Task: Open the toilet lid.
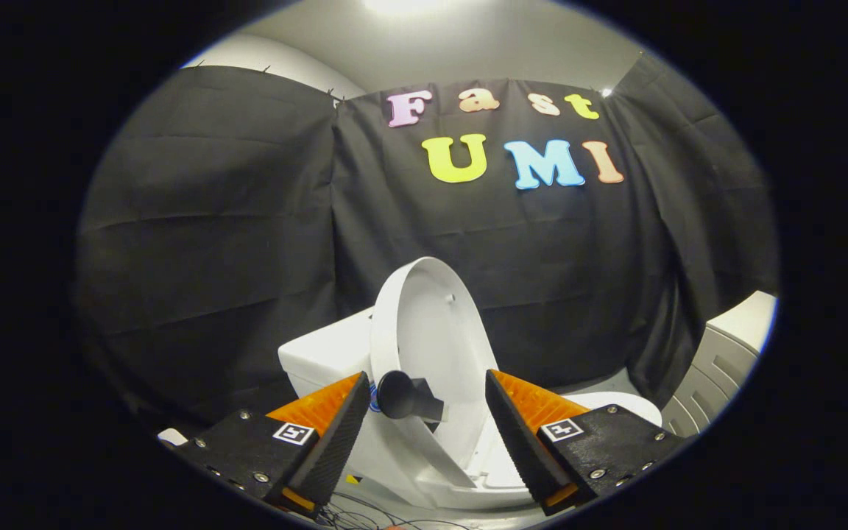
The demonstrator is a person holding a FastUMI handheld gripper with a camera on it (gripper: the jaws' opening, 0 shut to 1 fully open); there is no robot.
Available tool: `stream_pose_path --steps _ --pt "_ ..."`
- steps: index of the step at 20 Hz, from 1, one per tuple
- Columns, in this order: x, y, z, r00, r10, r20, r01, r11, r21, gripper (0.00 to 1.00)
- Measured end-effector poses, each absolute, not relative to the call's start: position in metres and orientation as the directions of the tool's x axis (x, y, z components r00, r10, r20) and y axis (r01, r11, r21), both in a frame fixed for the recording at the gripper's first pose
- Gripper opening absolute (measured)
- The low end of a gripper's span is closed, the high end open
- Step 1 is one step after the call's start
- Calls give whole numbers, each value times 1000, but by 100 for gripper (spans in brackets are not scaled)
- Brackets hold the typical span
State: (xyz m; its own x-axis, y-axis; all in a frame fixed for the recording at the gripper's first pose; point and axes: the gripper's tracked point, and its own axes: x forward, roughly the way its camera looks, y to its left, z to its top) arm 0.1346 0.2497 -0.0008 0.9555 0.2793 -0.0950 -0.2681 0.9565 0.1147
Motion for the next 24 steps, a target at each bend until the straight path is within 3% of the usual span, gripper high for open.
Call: stream_pose_path --steps 12,24 --pt "113 113 69 991 120 60 -123 991 54 96" --pt "71 21 33 999 32 31 -34 996 81 96"
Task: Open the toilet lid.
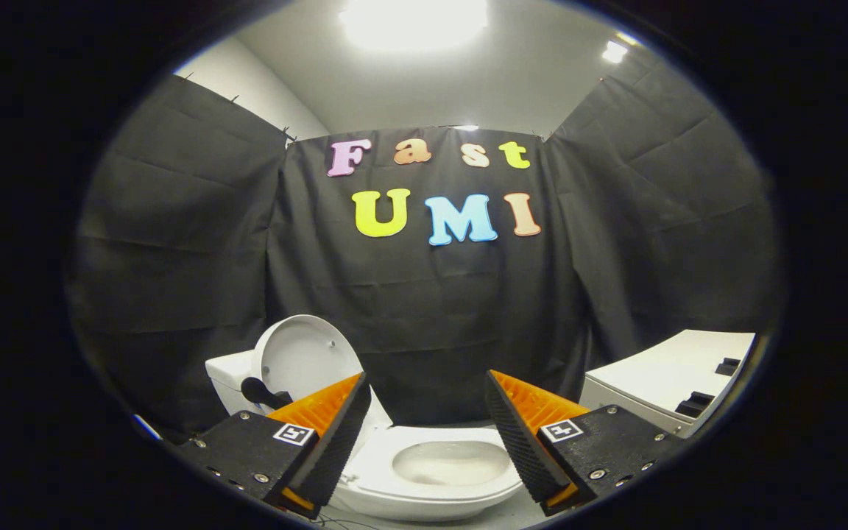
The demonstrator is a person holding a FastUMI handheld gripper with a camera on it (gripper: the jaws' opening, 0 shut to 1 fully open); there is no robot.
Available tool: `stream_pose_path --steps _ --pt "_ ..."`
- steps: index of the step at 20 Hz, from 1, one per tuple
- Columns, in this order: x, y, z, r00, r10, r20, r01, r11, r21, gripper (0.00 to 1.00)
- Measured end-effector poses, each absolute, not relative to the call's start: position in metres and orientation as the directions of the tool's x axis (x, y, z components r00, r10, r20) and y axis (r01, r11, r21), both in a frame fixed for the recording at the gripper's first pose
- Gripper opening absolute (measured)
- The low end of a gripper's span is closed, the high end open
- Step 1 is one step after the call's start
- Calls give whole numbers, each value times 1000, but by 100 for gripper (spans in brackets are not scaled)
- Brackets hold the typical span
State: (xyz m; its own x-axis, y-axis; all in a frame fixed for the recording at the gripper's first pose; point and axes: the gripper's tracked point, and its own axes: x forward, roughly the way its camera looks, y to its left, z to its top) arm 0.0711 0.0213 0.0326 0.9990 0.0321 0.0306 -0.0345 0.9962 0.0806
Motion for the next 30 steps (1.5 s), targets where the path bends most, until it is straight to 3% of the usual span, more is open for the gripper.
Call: stream_pose_path --steps 11,30 --pt "62 -15 6 999 -33 0 33 993 114 96" --pt "68 5 2 1000 22 -2 -22 993 120 96"
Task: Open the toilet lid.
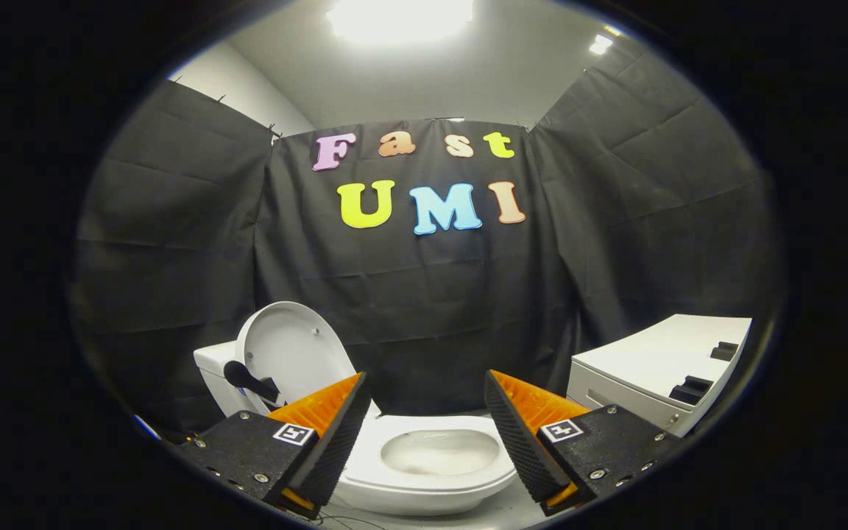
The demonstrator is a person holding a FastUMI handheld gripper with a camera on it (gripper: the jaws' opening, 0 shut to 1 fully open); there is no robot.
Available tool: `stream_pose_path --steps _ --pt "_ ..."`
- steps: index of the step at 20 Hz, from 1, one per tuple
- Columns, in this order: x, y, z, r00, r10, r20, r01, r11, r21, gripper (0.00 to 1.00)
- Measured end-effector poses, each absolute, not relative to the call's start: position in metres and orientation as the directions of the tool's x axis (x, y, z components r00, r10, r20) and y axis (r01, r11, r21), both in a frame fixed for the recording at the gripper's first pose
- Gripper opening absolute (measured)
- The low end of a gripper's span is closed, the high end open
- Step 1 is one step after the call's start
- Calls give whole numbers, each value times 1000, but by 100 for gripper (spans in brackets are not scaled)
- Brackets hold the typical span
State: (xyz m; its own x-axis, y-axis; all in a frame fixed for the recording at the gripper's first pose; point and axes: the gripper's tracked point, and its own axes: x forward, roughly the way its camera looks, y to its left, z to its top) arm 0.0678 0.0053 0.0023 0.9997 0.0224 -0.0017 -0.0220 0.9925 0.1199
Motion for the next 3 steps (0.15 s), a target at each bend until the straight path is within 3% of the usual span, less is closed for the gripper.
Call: stream_pose_path --steps 3 --pt "68 6 6 1000 25 10 -26 992 123 96"
